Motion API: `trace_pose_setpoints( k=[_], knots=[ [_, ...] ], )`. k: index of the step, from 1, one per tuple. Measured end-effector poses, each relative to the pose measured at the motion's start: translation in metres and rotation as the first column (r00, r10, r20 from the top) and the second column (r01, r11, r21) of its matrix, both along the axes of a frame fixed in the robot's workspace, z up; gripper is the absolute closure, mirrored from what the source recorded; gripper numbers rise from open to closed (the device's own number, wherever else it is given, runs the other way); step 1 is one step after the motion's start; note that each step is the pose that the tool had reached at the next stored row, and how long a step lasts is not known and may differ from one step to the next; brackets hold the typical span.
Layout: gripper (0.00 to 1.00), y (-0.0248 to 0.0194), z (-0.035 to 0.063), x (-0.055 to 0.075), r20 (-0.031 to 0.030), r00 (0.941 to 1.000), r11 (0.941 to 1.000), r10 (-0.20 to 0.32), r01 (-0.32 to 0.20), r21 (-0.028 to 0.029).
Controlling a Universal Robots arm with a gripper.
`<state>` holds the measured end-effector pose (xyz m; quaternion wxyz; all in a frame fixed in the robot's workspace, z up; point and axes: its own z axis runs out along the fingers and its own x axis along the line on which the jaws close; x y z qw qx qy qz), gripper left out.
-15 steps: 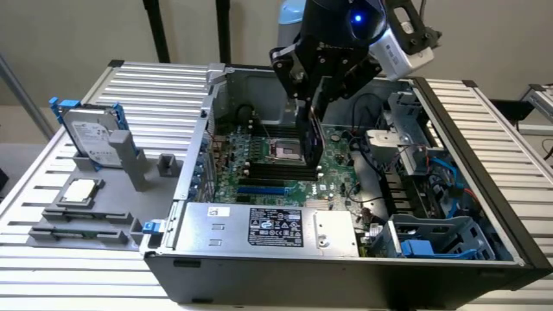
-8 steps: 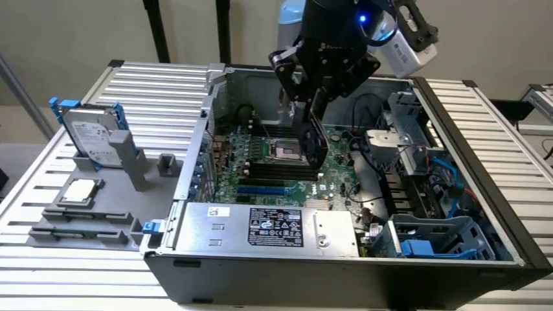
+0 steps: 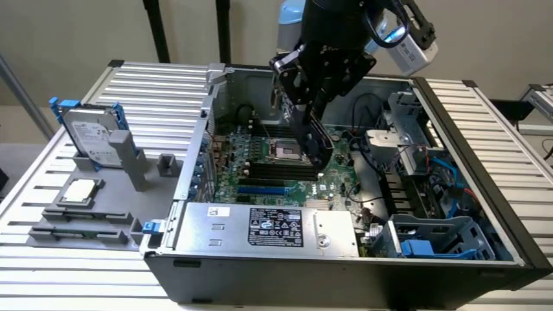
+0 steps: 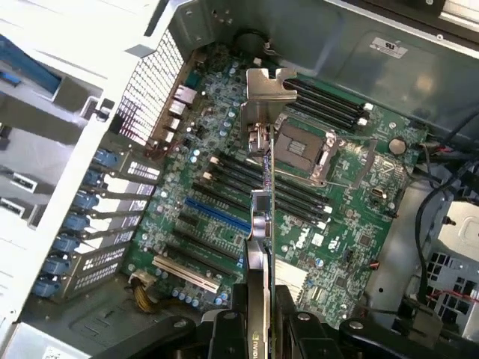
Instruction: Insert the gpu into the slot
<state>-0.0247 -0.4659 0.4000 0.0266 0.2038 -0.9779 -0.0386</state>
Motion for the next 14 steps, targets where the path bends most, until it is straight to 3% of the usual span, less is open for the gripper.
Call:
trace_pose_setpoints(
  k=[3,7,11,14],
  knots=[
    [0.74,0.0000,-0.0008,0.0000,0.0006,0.9985,0.9985,0.055,-0.055,0.0020],
    [0.74,0.0000,-0.0023,0.0000,0.0023,0.9919,0.9918,0.127,-0.127,0.0094],
    [0.74,0.0000,-0.0041,0.0000,0.0048,0.9808,0.9806,0.195,-0.195,0.0186],
    [0.74,0.0000,-0.0053,0.0000,0.0071,0.9694,0.9691,0.245,-0.245,0.0253]
  ],
)
